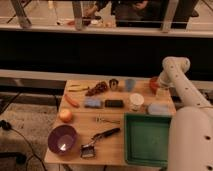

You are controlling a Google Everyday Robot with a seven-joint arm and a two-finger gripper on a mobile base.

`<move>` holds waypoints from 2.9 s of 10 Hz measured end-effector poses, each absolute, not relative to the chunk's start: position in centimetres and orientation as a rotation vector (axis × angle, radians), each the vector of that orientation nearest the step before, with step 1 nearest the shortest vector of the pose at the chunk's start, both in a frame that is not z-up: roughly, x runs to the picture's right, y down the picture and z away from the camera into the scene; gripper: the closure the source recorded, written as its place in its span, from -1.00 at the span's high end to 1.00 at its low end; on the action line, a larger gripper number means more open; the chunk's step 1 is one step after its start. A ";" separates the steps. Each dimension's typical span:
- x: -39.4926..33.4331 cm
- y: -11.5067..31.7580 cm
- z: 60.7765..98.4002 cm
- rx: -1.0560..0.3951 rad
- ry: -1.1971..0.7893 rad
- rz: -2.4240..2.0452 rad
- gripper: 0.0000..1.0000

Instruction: Stack bowls on top of each other

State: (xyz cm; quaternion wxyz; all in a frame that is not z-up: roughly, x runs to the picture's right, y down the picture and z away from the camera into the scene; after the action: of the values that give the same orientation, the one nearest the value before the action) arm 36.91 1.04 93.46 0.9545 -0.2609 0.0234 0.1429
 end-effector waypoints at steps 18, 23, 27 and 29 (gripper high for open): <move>37.2 1.8 95.8 -0.596 0.049 0.317 -1.00; 37.9 -2.2 90.6 -0.451 -0.039 0.337 -1.00; 38.6 -4.0 85.3 -0.343 -0.087 0.344 -1.00; 37.8 -4.3 81.2 -0.305 -0.119 0.323 -1.00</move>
State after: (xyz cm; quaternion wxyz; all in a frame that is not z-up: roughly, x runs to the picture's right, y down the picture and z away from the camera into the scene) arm 37.82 -4.26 81.18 0.9737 -0.1510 -0.0592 0.1600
